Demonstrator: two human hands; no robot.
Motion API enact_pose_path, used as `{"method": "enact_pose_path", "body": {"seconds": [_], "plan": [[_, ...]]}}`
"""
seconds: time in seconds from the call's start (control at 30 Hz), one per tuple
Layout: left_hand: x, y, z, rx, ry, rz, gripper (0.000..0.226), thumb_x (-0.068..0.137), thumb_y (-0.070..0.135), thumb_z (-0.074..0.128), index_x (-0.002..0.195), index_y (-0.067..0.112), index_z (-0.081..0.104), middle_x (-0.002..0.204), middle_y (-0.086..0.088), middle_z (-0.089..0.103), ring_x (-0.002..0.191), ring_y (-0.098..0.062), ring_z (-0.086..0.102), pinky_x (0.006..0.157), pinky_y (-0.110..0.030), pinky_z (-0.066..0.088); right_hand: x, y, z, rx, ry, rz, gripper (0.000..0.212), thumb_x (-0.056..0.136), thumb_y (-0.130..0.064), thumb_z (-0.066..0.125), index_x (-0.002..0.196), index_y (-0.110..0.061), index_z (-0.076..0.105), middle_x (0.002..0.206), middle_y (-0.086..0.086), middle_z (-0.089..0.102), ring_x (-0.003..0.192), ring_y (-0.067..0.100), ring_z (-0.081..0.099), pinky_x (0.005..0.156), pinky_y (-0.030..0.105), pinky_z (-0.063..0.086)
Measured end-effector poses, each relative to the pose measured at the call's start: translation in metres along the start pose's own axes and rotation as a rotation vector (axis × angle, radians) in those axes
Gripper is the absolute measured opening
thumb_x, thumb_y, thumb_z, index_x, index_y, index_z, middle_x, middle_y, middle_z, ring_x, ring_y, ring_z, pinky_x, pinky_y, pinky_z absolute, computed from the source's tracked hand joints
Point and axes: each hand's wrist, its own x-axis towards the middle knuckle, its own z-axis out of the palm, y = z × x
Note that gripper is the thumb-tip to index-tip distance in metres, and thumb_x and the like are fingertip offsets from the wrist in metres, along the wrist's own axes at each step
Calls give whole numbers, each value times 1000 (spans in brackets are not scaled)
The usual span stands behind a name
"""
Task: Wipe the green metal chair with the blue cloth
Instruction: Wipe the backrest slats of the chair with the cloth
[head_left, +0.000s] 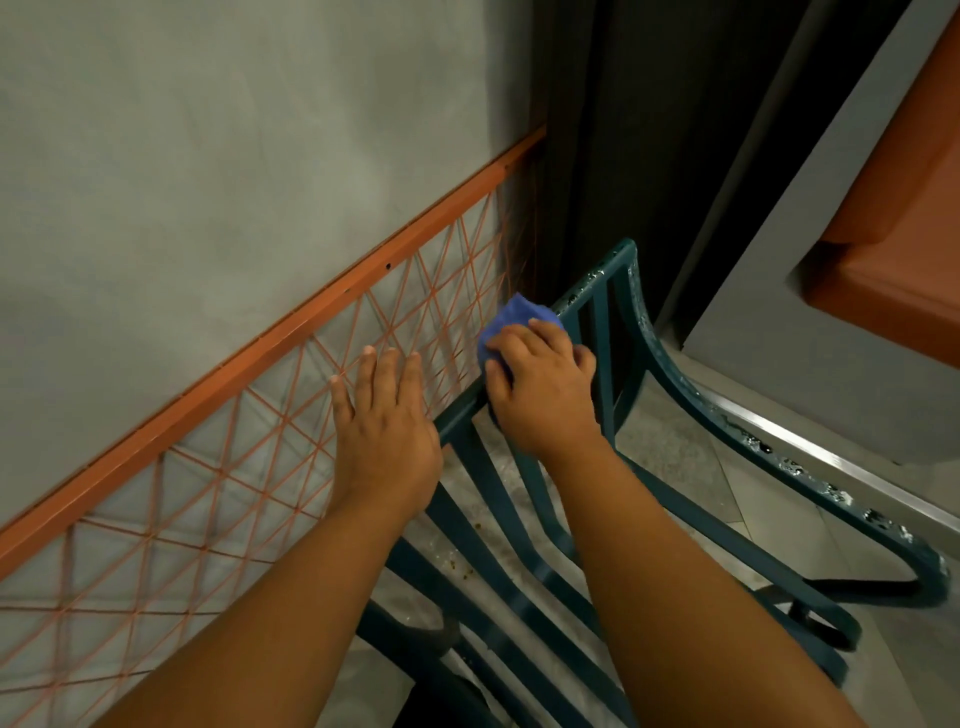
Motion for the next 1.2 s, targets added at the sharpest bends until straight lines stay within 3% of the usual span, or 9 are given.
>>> {"method": "enact_pose_path", "body": {"seconds": [0.1, 0.27, 0.37, 0.5, 0.63, 0.77, 0.93, 1.07, 1.2], "plan": [[0, -2, 1, -20, -3, -5, 63, 85, 25, 27, 147, 11, 20, 154, -12, 21, 145, -29, 3, 116, -53, 3, 26, -26, 7, -225, -226, -19, 29, 91, -34, 39, 80, -19, 62, 87, -4, 63, 109, 20, 48, 108, 54, 7], [2, -3, 2, -31, -12, -17, 61, 88, 24, 29, 147, 12, 19, 155, -12, 19, 145, -29, 1, 116, -54, 2, 47, -27, -1, -356, -384, -200, 40, 91, -38, 33, 56, -23, 45, 56, -7, 45, 71, 19, 55, 100, 44, 28], [3, -3, 2, -33, -6, -16, 61, 88, 24, 27, 147, 12, 20, 155, -12, 20, 145, -29, 2, 115, -54, 2, 33, -29, 10, -304, -209, -135, 35, 92, -32, 38, 70, -18, 61, 69, -2, 60, 85, 23, 58, 109, 47, 22], [3, -3, 3, -31, -9, -22, 63, 88, 25, 31, 148, 14, 18, 156, -10, 18, 145, -27, 0, 116, -52, 2, -21, -22, 32, 189, 23, -150, 25, 97, -23, 49, 114, -19, 66, 121, -1, 64, 132, 20, 41, 117, 54, 8], [3, -2, 3, -25, -19, -20, 62, 88, 26, 33, 147, 15, 18, 156, -9, 17, 145, -26, -1, 116, -51, 1, -59, -5, 49, 342, 172, -125, 55, 86, 5, 61, 137, -10, 49, 146, 9, 44, 141, 30, 31, 114, 45, 27], [4, 0, -1, -62, -33, -40, 62, 87, 20, 39, 146, 16, 21, 155, -9, 18, 145, -26, -1, 115, -54, 0, -66, 4, 46, 573, 214, 388, 41, 93, -8, 58, 131, -21, 57, 118, -5, 61, 116, 22, 58, 97, 11, 40], [24, 28, -2, -221, -5, 88, 52, 92, 19, 36, 143, 16, 29, 150, -8, 27, 144, -25, 10, 115, -54, 12, -57, 30, 24, 1363, 272, 1067, 17, 97, -20, 53, 101, -34, 63, 106, -2, 67, 101, 22, 65, 89, 46, 55], [62, 49, 4, -264, 34, 216, 50, 94, 25, 29, 143, 17, 31, 150, -7, 30, 143, -24, 13, 114, -48, 5, -34, 27, 7, 1506, 400, 854, 31, 88, -29, 64, 119, -27, 57, 123, 6, 63, 107, 22, 65, 88, 44, 55], [89, 56, 10, -344, 58, 202, 46, 94, 21, 35, 138, 14, 40, 145, -9, 37, 139, -25, 26, 114, -50, 13, -12, 15, 11, 845, 254, 400, 53, 93, -20, 59, 140, -37, 41, 149, -15, 34, 137, 3, 32, 111, 24, 30]]}}
